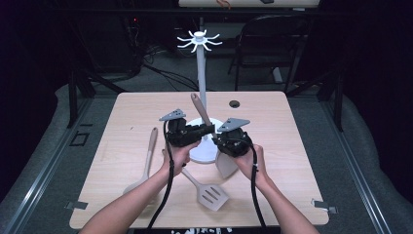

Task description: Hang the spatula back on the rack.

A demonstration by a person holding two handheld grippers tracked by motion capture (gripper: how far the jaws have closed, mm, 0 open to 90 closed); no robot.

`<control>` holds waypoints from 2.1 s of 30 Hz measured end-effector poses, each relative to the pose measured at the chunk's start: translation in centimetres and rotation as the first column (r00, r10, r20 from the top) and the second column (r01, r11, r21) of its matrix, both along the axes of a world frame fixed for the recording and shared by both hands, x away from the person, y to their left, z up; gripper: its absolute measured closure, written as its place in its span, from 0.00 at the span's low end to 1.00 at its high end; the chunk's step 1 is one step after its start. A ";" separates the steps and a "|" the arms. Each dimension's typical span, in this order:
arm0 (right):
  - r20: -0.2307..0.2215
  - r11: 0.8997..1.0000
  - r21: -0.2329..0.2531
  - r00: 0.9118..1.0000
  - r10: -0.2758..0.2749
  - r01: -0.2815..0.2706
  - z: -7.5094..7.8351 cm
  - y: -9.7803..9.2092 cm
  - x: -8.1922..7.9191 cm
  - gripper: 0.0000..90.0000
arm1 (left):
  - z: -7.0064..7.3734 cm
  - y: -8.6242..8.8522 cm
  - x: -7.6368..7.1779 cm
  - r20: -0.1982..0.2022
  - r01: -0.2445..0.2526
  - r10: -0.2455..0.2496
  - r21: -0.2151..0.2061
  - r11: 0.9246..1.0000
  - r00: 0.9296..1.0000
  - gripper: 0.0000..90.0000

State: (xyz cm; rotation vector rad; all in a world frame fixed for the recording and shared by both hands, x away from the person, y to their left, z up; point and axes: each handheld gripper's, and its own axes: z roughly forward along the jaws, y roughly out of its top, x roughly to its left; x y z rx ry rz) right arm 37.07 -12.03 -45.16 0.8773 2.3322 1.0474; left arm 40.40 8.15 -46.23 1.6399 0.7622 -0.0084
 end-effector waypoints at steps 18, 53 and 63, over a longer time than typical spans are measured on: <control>-0.021 0.999 0.044 1.000 0.003 -0.002 0.4 -2.8 -0.4 0.55 | 1.9 -0.2 0.4 0.075 0.060 -0.065 0.059 0.996 0.995 0.86; -0.187 0.997 0.012 0.980 -0.067 0.071 -2.3 -9.6 -0.7 0.14 | 6.5 0.3 2.5 0.172 0.094 -0.115 0.125 0.988 0.978 0.86; -0.207 0.995 0.040 0.975 -0.076 0.086 -2.4 -10.2 -0.4 0.14 | 7.8 -0.3 3.0 0.188 0.076 -0.102 0.138 0.987 0.977 0.86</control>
